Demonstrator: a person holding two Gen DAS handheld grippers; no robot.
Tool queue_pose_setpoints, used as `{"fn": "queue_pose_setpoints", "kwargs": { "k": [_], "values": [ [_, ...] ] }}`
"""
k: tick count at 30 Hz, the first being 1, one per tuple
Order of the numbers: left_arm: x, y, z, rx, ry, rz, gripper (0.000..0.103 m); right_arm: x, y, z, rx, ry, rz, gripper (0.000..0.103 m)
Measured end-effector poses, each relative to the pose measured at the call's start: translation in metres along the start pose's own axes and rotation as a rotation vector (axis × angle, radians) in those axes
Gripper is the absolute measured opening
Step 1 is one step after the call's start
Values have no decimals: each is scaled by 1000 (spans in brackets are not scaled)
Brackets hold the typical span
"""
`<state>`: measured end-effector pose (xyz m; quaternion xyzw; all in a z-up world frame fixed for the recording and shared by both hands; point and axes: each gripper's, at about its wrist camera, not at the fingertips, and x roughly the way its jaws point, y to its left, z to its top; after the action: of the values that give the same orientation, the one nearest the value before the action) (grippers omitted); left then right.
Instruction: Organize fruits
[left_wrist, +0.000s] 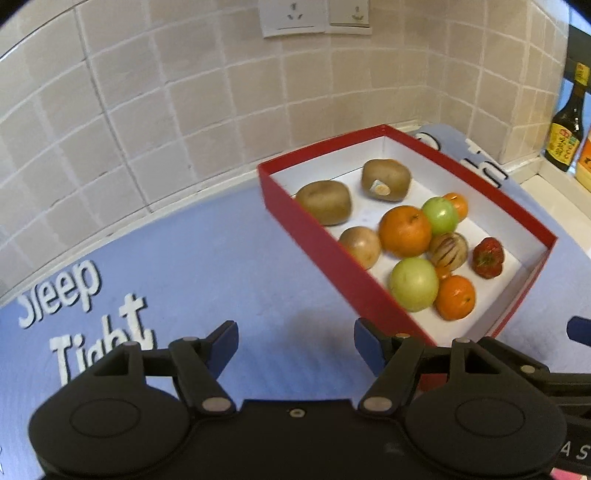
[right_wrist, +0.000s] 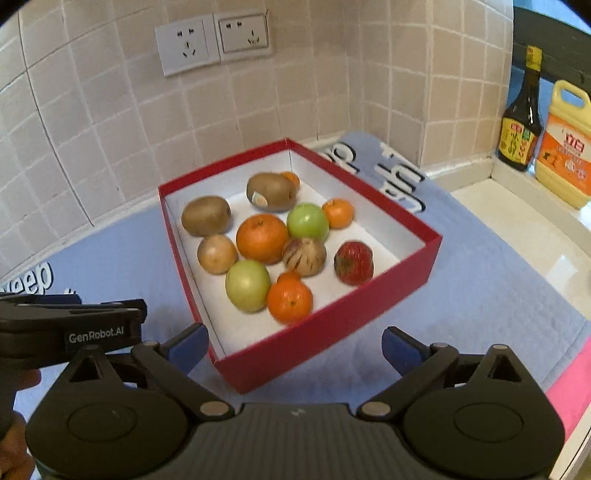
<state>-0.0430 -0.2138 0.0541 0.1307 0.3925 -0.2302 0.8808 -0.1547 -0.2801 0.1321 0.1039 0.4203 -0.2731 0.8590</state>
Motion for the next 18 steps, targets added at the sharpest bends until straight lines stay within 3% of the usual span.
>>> {"fn": "queue_pose_setpoints", "kwargs": {
  "k": [18],
  "values": [
    [5, 7, -17, -54, 5, -4, 82, 16, 2, -15, 34, 81, 12, 101]
  ]
}}
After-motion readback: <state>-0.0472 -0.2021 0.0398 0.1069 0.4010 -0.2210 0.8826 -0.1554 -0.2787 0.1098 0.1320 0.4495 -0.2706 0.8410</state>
